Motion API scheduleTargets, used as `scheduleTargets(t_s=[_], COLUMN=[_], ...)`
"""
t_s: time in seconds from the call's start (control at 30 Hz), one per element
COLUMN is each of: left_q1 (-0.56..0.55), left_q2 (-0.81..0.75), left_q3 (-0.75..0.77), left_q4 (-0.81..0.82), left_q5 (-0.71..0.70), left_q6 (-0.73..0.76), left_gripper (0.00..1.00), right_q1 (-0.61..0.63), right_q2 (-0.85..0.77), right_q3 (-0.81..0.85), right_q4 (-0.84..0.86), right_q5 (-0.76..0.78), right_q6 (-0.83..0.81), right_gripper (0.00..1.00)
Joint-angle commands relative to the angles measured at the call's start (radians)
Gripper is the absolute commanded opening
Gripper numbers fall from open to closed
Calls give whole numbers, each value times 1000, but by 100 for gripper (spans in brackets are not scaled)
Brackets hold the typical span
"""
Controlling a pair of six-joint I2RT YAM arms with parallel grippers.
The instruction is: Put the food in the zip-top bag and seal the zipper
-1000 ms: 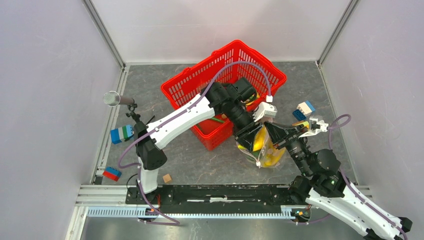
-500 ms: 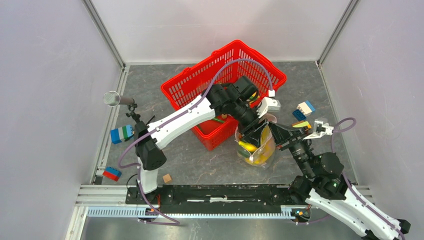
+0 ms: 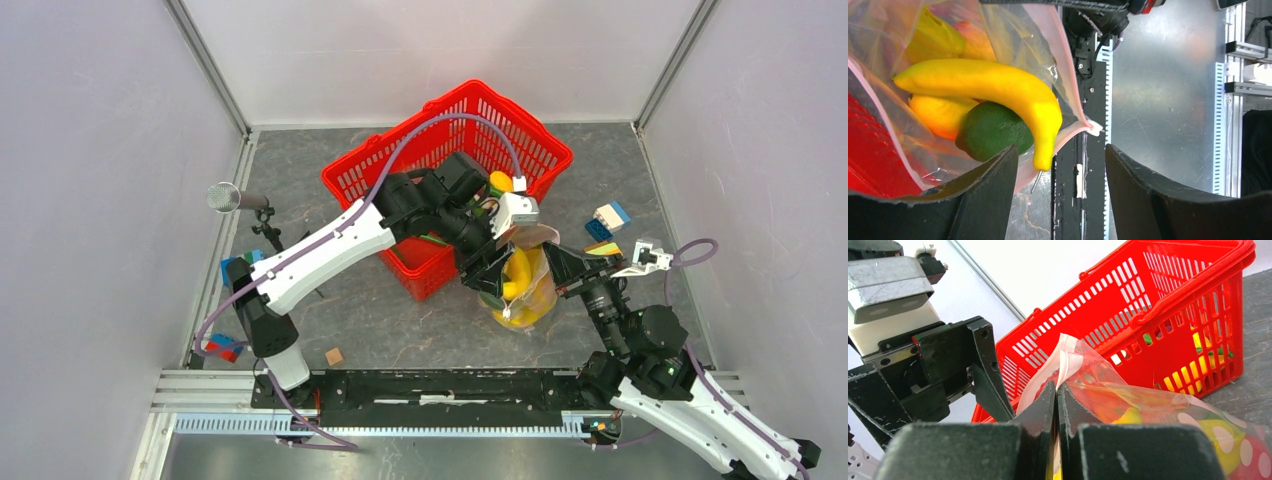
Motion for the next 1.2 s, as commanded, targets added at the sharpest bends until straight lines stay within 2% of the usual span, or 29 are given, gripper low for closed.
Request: scheduleTargets(t_s=[0.0, 0.2, 0.4, 0.57, 0.7, 0.83, 0.97, 1.17], left_q1=[3, 2, 2, 1, 2, 1, -6, -9], left_q2=[2, 24, 52, 67, 71, 92, 142, 131], left_q3=[-16, -2, 14, 26, 31, 20, 23, -71], left_q4=[-22, -23, -39, -56, 8, 115, 128, 259], left_q5=[-29, -29, -34, -30, -54, -7, 15, 16], left_q6=[37, 30, 28, 32, -35, -129, -180, -269], left_gripper=[67, 59, 29, 15, 7, 6, 3, 5], right_q1=[4, 4, 5, 4, 4, 4, 4, 4], right_q2=[-1, 16, 19, 20, 29, 41, 43, 35], right_q3=[5, 13, 10, 7, 6, 4, 2, -16], right_q4=[34, 42, 51, 56, 78, 102, 110, 139], right_q5=[13, -8, -11, -12, -38, -60, -66, -67], right_q6=[7, 6, 5, 8, -5, -9, -9, -6], right_gripper=[6, 6, 6, 6, 6, 6, 6, 6])
